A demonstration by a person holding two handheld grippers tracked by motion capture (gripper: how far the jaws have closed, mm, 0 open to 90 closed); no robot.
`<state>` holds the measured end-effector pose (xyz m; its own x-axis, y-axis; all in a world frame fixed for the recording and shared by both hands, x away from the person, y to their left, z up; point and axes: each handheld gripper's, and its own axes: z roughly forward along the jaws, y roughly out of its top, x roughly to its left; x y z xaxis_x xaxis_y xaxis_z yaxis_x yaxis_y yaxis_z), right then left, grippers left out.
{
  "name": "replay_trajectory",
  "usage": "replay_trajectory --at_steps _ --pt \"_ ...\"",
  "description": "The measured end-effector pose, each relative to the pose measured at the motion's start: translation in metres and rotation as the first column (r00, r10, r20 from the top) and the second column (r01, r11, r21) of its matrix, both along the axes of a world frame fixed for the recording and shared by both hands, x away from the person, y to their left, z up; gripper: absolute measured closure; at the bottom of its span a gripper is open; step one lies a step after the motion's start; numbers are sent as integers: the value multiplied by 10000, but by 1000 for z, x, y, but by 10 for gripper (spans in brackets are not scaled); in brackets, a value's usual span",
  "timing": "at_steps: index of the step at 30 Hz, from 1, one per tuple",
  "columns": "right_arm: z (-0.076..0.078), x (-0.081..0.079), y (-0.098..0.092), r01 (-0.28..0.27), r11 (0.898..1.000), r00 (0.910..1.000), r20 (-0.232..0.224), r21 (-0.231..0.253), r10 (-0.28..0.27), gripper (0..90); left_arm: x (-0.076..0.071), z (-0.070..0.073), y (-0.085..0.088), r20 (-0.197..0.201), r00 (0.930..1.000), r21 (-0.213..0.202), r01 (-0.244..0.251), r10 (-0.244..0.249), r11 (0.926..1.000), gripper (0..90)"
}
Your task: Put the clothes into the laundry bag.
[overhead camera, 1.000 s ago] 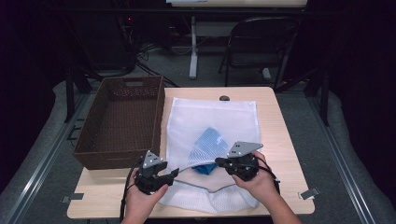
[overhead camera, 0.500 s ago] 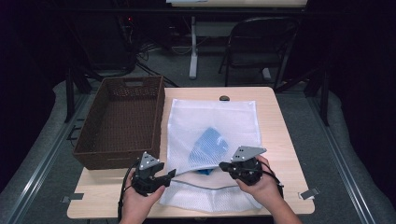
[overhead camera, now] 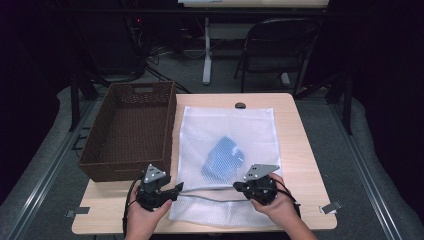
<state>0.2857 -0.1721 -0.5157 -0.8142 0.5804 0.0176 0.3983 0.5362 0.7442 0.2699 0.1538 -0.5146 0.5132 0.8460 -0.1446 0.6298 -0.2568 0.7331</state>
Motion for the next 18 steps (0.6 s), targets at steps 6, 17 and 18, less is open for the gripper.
replay_trajectory --at_steps 6,17,18 --pt "-11 2 -1 41 9999 9996 -271 -116 -44 889 1 -7 2 -40 10000 131 -15 15 9999 479" --pt "-23 4 -1 70 9995 9987 -501 -300 -85 889 2 -10 6 30 9999 80 -165 165 9998 481" --pt "-23 4 -1 91 9994 9988 -487 -338 -108 889 2 -10 7 -20 9999 79 -160 160 9998 481"
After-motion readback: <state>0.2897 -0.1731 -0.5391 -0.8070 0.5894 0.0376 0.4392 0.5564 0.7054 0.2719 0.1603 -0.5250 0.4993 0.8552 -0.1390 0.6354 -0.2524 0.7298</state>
